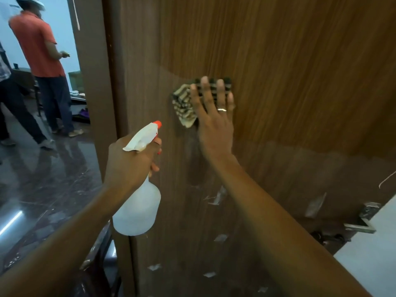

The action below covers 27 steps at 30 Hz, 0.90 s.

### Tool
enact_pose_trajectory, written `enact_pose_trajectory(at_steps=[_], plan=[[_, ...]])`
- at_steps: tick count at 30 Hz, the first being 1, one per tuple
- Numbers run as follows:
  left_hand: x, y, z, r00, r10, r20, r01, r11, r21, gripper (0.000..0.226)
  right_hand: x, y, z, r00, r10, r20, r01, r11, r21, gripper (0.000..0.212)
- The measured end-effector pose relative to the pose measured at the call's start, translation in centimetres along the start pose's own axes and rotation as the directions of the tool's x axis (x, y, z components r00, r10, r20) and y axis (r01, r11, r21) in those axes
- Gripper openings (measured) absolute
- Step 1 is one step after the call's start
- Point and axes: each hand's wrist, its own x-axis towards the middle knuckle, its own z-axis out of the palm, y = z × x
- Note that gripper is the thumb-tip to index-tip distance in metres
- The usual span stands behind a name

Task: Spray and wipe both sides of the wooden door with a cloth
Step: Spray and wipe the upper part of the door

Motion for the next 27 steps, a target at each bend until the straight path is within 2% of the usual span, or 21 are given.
enact_pose_trajectory(at_steps=[3,6,9,11,13,15,18,20,22,24,27], plan=[[1.4,-1.0,-1.4,0.999,0.033,0.04,-0.034,0.999,0.012,0.01,-1.9,-1.6,0.9,0.977,-0.157,0.142,0.16,0.987,-0.014,0.061],[2.9,-2.2,-2.7,0.996,0.021,0.081,-0.022,1.0,0.013,0.024,-5.1,-0.7,0.4,0.962,-0.156,0.225,0.179,0.98,-0.084,0.059],[4.0,-3.0,-3.7,0.991,0.001,0.131,0.002,1.0,-0.018,0.042,-4.6,-0.4,-0.7,0.983,0.02,0.183,0.006,0.989,-0.145,0.06],[4.4,-3.4,-4.2,0.99,0.017,0.137,-0.015,1.0,-0.009,0.034,-1.9,-1.3,-0.9,0.977,0.188,0.098,-0.175,0.976,-0.127,0.062],[4.7,-3.7,-4.7,0.992,0.034,0.118,-0.033,0.999,-0.008,0.022,1.5,-3.0,-0.7,0.964,0.263,0.027,-0.26,0.962,-0.08,0.062],[5.0,-4.1,-5.2,0.991,0.06,0.119,-0.057,0.998,-0.023,0.016,3.9,-4.9,0.0,0.976,0.217,0.005,-0.216,0.975,-0.051,0.06],[5.8,-5.1,-5.8,0.982,0.085,0.167,-0.075,0.995,-0.067,0.003,3.7,-7.2,1.5,0.998,0.017,0.059,-0.014,0.998,-0.059,0.056],[6.4,-5.9,-6.3,0.977,0.078,0.2,-0.062,0.994,-0.085,0.002,1.4,-7.3,2.1,0.984,-0.109,0.139,0.121,0.989,-0.086,0.06],[7.2,-6.8,-7.1,0.972,0.069,0.225,-0.048,0.994,-0.098,0.013,-1.2,-6.8,2.3,0.968,-0.141,0.21,0.171,0.977,-0.13,0.068],[7.4,-7.3,-6.9,0.968,0.044,0.248,-0.019,0.995,-0.103,0.021,-3.1,-5.6,1.5,0.969,-0.058,0.239,0.102,0.98,-0.173,0.07],[8.1,-8.1,-7.8,0.964,0.03,0.264,0.007,0.99,-0.139,0.052,-1.1,-6.7,0.8,0.973,0.157,0.169,-0.128,0.977,-0.169,0.063]])
